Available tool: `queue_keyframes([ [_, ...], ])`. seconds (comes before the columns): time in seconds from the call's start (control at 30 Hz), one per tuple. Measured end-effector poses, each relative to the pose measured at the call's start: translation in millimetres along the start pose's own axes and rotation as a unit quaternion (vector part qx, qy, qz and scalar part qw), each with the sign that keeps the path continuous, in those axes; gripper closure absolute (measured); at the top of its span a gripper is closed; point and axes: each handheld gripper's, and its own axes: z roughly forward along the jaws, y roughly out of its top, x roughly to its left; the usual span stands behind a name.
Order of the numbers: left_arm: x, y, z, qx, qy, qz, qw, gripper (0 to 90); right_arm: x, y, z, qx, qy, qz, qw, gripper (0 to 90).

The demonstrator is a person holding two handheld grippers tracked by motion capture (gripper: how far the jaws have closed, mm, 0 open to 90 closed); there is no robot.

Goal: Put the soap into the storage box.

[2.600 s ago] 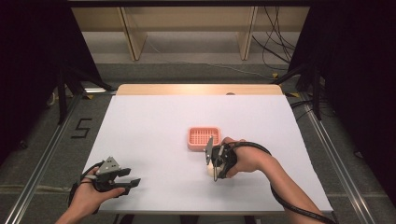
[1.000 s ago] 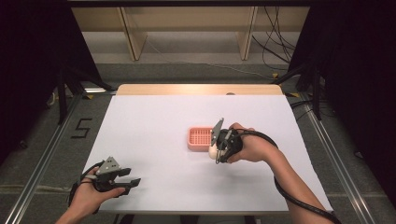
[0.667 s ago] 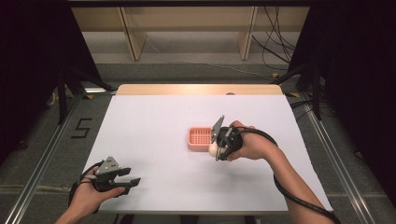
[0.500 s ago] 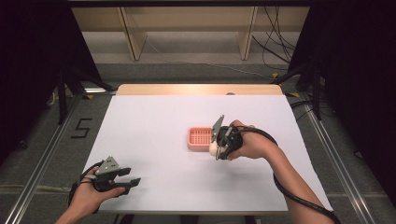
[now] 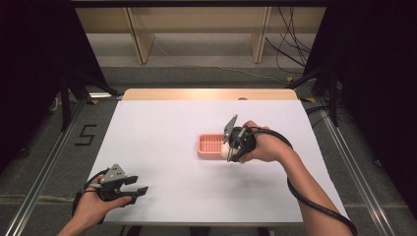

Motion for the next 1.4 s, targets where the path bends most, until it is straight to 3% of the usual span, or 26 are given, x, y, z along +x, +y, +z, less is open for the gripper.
queue_keyframes([
  [0.07,1.0,0.1,-1.0,0.003,-0.005,0.002,1.0,41.0,3.6,0.9,-2.0,0.009,0.001,0.041,0.9991,50.4],
  [0.1,0.4,0.0,-0.5,0.0,-0.006,-0.004,1.0,41.0,0.0,1.5,-0.5,-0.001,0.001,0.017,0.9999,50.4],
  [0.23,2.3,0.1,-1.4,0.004,-0.006,0.005,1.0,41.1,-0.5,1.6,-2.3,0.008,-0.007,0.038,0.9992,50.5],
  [0.37,1.9,0.4,-1.0,0.0,-0.005,0.002,1.0,41.1,-5.6,2.9,-1.3,0.009,-0.01,0.018,0.9997,50.4],
  [0.43,2.0,0.4,-1.1,0.0,-0.005,0.002,1.0,41.1,-5.2,4.0,-2.1,0.007,-0.005,0.04,0.9992,50.4],
  [0.5,2.1,0.3,-1.0,0.001,-0.005,0.002,1.0,41.1,-7.4,5.1,-1.8,0.004,-0.009,0.026,0.9996,50.5],
  [0.53,2.2,0.3,-0.9,0.001,-0.004,0.002,1.0,41.1,-11.2,5.0,-1.0,0.001,-0.013,0.002,0.9999,50.4],
  [0.6,2.0,0.4,-0.9,0.0,-0.005,0.002,1.0,41.2,-8.9,6.1,-3.1,0.01,-0.013,0.029,0.9995,50.4],
  [0.63,2.0,0.4,-0.9,0.0,-0.005,0.002,1.0,41.2,-9.6,6.4,-3.6,0.013,-0.014,0.031,0.9994,50.4],
  [0.67,1.8,0.4,-0.8,0.0,-0.005,0.002,1.0,41.2,-12.3,6.2,-2.6,0.007,-0.013,0.016,0.9998,50.4],
  [0.7,1.7,0.3,-0.7,-0.001,-0.005,0.001,1.0,41.2,-10.4,7.4,-3.5,0.012,-0.015,0.033,0.9993,50.4],
  [0.73,1.7,0.3,-0.7,0.0,-0.005,0.001,1.0,41.2,-13.2,8.1,-3.1,0.009,-0.013,0.018,0.9997,50.5],
  [0.87,2.0,0.2,-0.8,0.001,-0.005,0.002,1.0,41.2,-13.5,9.6,-2.7,0.001,-0.009,0.033,0.9994,50.4],
  [0.9,2.0,0.2,-0.8,0.001,-0.005,0.002,1.0,41.2,-17.1,9.6,-1.5,-0.002,-0.011,0.011,0.9999,50.4],
  [0.97,2.0,0.3,-0.8,0.001,-0.005,0.002,1.0,41.2,-15.8,10.6,-1.6,0.0,-0.01,0.021,0.9997,50.4],
  [1.0,2.0,0.4,-0.8,0.0,-0.005,0.002,1.0,41.2,-13.8,11.0,-2.5,0.01,-0.011,0.042,0.999,50.4],
  [1.1,2.1,0.5,-1.2,0.0,-0.005,0.003,1.0,41.2,-18.6,12.1,-0.1,0.007,-0.013,0.015,0.9998,50.4],
  [1.2,2.4,0.5,-1.3,0.0,-0.003,0.003,1.0,41.2,-18.6,13.4,1.1,0.009,-0.01,0.028,0.9995,50.4],
  [1.23,2.3,0.4,-1.5,0.001,-0.005,0.003,1.0,41.2,-20.5,13.9,1.4,0.009,-0.014,0.014,0.9998,50.4],
  [1.27,2.2,0.3,-1.1,-0.001,-0.003,0.001,1.0,41.2,-18.4,13.9,0.7,0.016,-0.014,0.036,0.9991,50.5],
  [1.37,2.3,0.3,-1.1,-0.001,0.001,0.002,1.0,41.2,-19.4,14.7,2.6,0.012,-0.014,0.036,0.9992,50.4],
  [1.4,2.3,0.4,-1.1,-0.002,0.0,0.002,1.0,41.2,-22.5,14.8,3.4,0.007,-0.012,0.019,0.9997,50.4],
])
